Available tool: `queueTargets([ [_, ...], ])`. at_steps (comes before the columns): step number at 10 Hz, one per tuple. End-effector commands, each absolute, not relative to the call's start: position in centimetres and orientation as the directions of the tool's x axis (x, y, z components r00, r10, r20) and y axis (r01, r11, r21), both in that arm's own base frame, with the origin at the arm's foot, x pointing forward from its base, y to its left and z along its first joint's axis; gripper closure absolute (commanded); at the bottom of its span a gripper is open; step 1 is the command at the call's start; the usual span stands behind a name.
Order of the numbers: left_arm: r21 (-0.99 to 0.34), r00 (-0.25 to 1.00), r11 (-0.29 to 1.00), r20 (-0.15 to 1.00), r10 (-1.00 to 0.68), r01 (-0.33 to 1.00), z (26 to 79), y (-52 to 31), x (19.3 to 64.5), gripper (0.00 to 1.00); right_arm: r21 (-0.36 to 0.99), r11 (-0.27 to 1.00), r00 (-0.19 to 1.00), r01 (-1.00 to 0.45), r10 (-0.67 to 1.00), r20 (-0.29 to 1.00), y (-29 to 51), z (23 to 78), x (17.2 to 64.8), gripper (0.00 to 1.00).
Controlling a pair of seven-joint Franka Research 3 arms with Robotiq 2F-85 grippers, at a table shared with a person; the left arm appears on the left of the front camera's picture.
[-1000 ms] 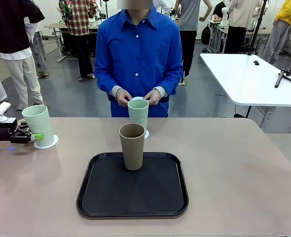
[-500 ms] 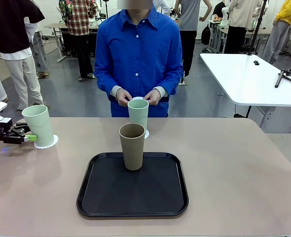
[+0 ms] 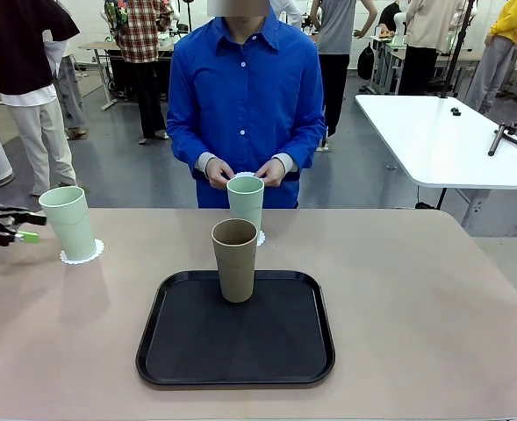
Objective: Place coasters on the table and set cups on them.
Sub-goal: Take one Reusable plastic cup from the Flat Tray and place it on a coaster set by the human.
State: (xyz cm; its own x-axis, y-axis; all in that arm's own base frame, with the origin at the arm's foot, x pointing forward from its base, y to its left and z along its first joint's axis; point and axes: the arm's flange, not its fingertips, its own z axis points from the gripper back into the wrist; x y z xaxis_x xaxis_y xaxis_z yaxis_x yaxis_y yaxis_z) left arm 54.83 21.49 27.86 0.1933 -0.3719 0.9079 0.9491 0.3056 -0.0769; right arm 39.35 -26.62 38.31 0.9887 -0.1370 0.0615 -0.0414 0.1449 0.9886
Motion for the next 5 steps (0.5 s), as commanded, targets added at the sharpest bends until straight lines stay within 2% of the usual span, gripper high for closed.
queueTargets([
  [1,-0.072,0.279,0.386,0.812,-0.513,0.920,33.3,20.4,52.3,0.00,0.989,0.147,0.989,-0.032,-0.139,0.053,-26.7,38.4,39.4,0.00],
  [4,0.002,0.375,0.526,0.699,-0.609,0.850,41.8,16.1,48.5,0.00,0.989,0.147,0.989,-0.032,-0.139,0.053,-26.7,38.4,39.4,0.00],
  [5,-0.005,0.449,0.581,0.639,-0.624,0.814,44.1,14.4,47.1,0.00,0.989,0.147,0.989,-0.032,-0.139,0.053,-26.7,38.4,39.4,0.00],
])
